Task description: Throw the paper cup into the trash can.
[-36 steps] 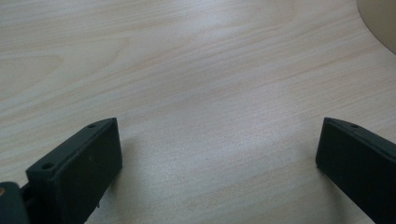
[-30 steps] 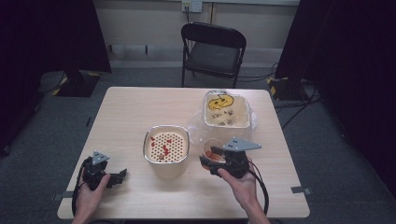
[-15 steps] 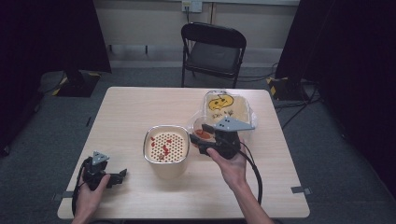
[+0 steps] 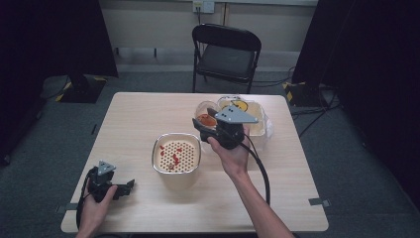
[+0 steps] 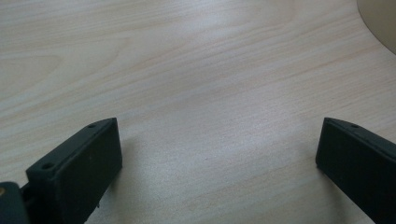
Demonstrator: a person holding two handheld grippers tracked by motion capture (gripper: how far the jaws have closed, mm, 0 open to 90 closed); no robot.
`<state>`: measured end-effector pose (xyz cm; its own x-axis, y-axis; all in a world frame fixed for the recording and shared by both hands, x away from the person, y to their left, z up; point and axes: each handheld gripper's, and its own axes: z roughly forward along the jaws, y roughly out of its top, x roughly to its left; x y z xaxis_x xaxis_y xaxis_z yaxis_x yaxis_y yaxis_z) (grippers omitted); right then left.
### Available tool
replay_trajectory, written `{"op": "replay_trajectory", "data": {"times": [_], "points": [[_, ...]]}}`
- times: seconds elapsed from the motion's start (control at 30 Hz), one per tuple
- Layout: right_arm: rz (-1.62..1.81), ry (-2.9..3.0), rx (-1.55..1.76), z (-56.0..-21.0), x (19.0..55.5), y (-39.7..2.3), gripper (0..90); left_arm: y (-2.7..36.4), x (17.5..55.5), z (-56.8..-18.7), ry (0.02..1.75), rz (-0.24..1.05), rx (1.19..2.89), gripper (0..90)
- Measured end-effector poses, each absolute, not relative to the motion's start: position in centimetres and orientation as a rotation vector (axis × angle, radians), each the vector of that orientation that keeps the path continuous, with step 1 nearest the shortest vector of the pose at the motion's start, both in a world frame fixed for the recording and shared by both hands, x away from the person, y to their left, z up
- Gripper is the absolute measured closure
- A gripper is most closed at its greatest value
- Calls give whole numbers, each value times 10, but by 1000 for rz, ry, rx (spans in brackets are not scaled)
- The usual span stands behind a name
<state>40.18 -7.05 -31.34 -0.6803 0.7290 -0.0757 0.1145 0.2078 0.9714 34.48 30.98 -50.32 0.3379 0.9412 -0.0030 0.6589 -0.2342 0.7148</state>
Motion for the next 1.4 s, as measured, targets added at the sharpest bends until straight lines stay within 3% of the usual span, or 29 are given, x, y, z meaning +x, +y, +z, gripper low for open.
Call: {"op": "replay_trajectory", "data": {"times": [0.57,1.03,1.4], "points": [[966,1972,528,-321,421,-41,439,310,345,-503,1398,584,1983,0],[712,1911,312,-318,411,-14,446,310,345,-503,1397,586,1983,0],[492,1931,161,-339,412,4,448,310,345,-503,1397,586,1983,0]]}}
